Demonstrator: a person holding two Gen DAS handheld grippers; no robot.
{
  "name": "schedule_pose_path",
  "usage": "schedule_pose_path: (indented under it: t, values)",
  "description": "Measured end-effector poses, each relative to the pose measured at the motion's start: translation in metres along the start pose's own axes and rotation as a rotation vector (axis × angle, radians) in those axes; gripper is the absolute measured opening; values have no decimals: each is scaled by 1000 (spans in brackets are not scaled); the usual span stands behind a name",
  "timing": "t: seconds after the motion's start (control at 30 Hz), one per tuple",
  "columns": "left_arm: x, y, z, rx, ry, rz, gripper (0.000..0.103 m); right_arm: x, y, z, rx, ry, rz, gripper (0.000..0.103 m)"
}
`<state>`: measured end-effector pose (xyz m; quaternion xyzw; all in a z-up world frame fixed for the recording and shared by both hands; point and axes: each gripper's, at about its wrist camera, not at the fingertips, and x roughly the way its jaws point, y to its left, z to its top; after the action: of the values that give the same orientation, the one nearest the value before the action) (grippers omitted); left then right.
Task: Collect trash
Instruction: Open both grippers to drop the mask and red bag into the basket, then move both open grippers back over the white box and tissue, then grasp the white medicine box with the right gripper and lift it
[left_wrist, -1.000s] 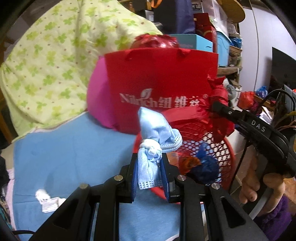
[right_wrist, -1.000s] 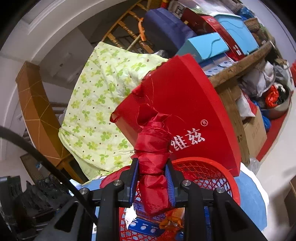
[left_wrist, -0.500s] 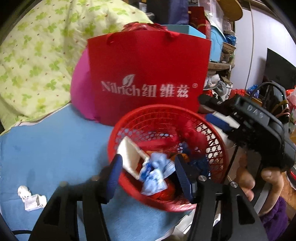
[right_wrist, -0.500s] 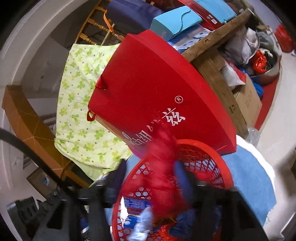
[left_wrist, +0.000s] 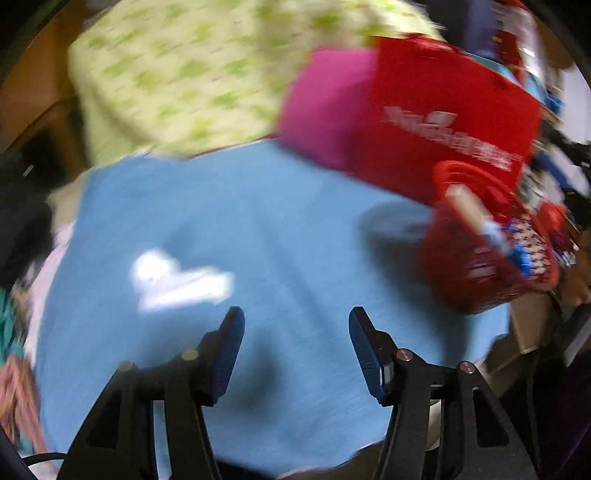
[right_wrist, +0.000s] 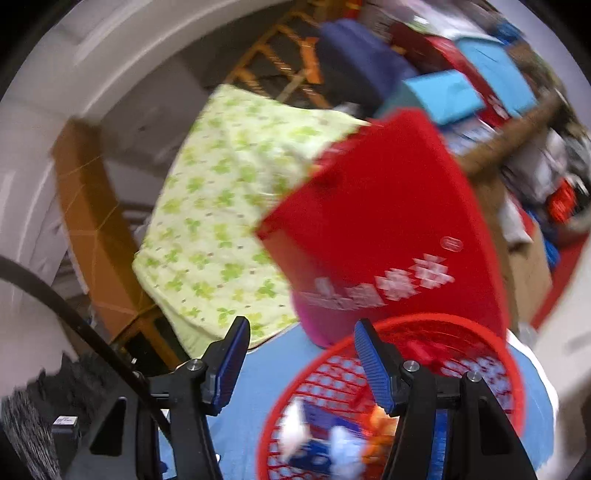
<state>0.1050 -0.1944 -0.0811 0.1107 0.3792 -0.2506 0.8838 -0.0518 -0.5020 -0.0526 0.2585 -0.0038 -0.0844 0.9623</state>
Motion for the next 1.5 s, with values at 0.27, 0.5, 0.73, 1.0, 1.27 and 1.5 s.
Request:
schedule_pose_path:
  t: [0.27, 0.5, 0.73, 1.0, 1.27, 1.5]
  values:
    - [-22, 105, -41, -152, 6, 218, 60, 40, 77, -34, -134, 100, 152, 63]
    - [-17, 129, -60, -204, 29, 270, 60, 100, 131, -89, -208, 335, 172, 63]
    - [-13, 136, -68, -206, 43, 317, 63, 140, 160, -143, -312, 522, 140, 63]
    - [-11, 154, -75, -230, 50, 352, 64, 159, 173, -172, -354, 614, 137, 63]
    - [2, 171, -83, -242, 79, 360, 64, 194, 188, -202, -355, 735, 188, 63]
    - [17, 193, -96, -276, 140, 364, 64, 246, 196, -233, -303, 856, 229, 63]
